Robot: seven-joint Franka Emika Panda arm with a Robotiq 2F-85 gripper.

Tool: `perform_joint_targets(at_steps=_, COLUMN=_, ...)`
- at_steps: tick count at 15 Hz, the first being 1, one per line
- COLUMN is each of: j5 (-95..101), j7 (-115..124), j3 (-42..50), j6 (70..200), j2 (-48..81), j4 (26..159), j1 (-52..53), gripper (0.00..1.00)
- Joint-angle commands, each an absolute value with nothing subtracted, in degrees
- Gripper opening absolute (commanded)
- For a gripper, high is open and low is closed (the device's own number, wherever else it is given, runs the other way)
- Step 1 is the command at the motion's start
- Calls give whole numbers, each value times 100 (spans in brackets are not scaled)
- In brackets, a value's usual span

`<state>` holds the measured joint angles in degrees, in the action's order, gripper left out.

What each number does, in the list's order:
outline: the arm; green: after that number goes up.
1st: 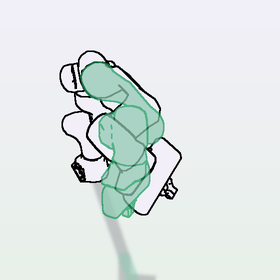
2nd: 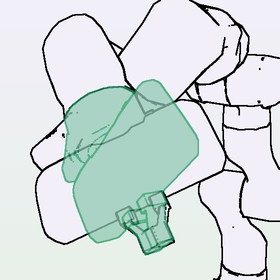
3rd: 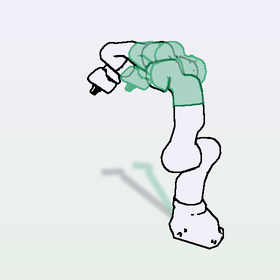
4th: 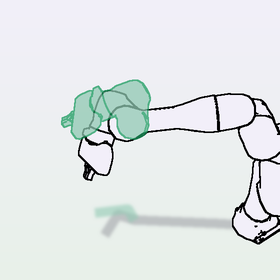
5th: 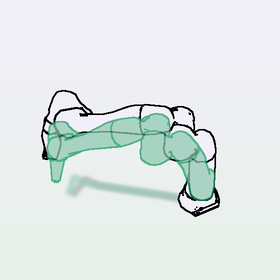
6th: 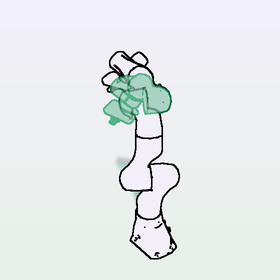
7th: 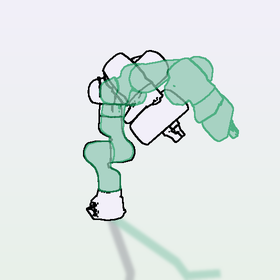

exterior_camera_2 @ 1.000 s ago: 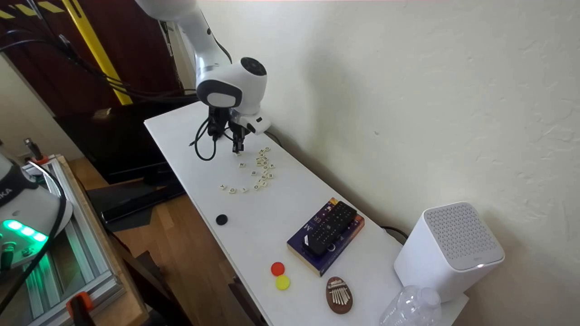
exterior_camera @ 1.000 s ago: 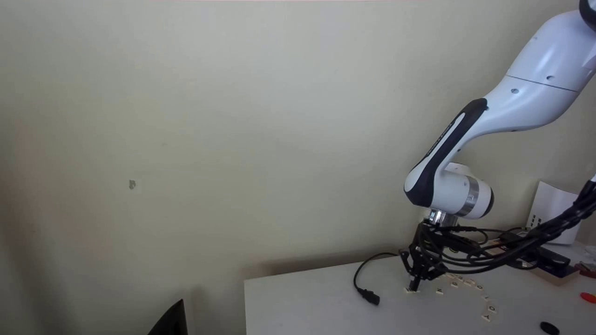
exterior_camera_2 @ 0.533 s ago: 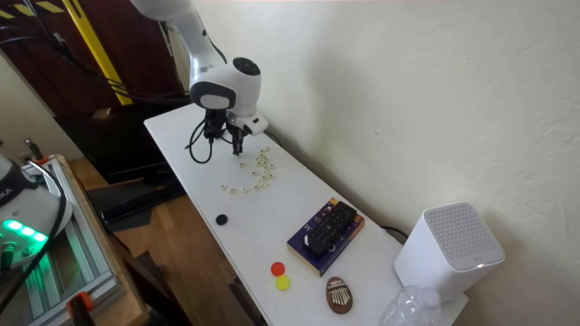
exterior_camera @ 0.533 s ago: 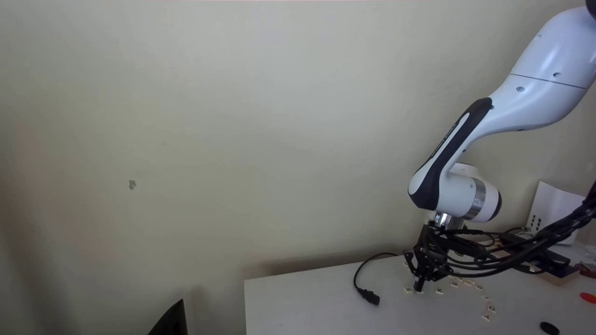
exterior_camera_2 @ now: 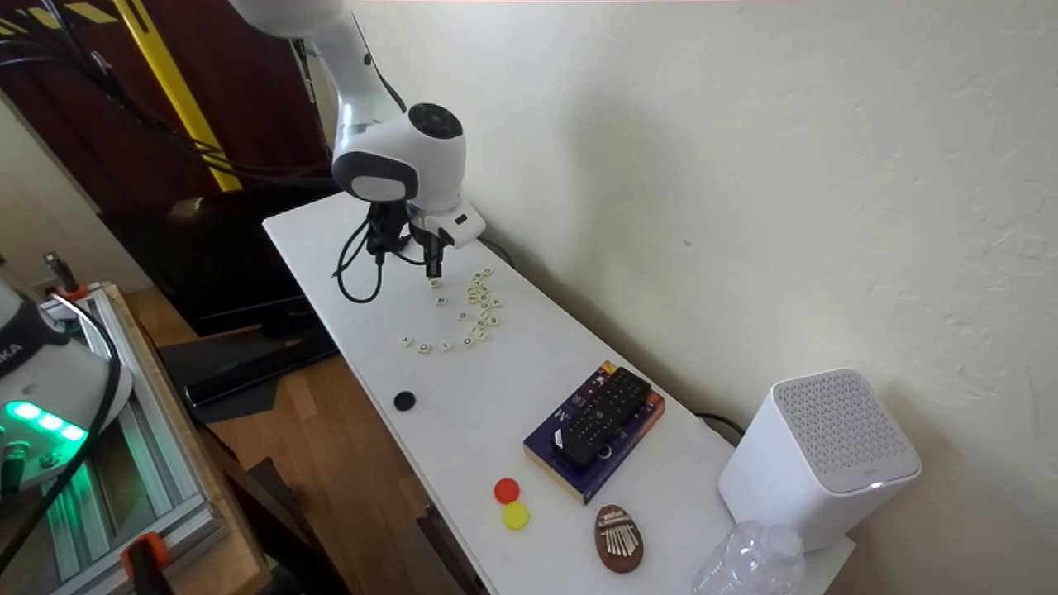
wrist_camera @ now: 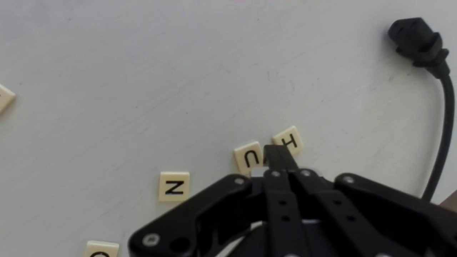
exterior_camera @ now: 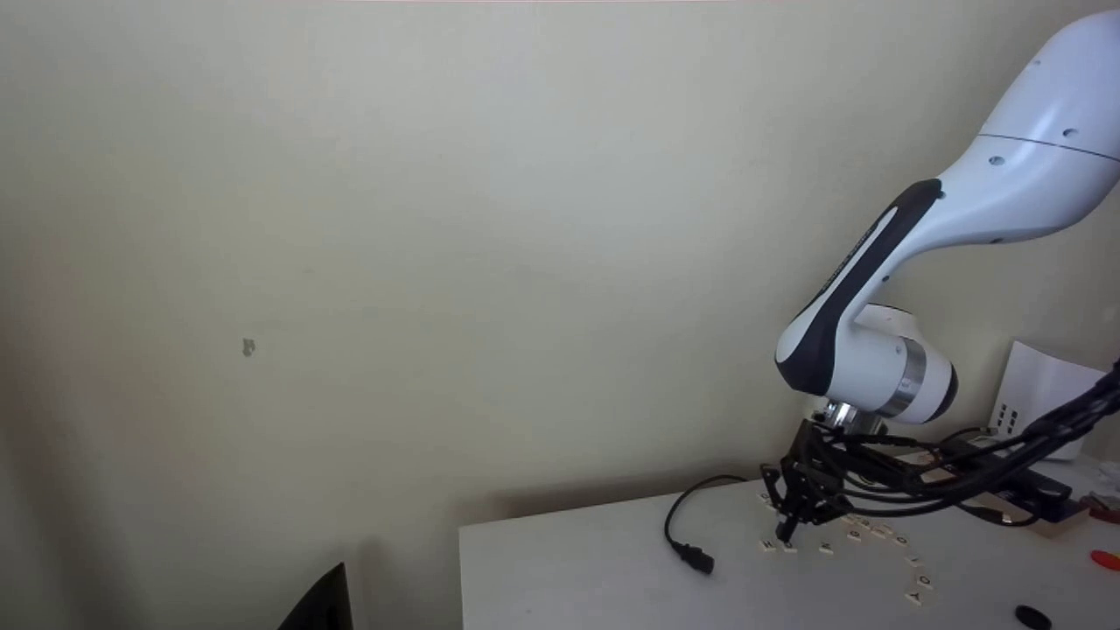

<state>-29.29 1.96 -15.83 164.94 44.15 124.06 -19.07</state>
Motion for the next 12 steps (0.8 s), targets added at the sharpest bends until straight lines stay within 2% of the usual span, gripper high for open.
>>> perform_joint_targets(at_steps=1, j5=-3124, j7=182, j3=-1672, j6=16632, j2=4089, j4=12857, j1=-2073, gripper=0)
perform_joint_targets(at_steps=12, j5=-2665, j7=475, j3=-800, j6=16624, j2=3647, j4=13313, j1=-1553, gripper=0)
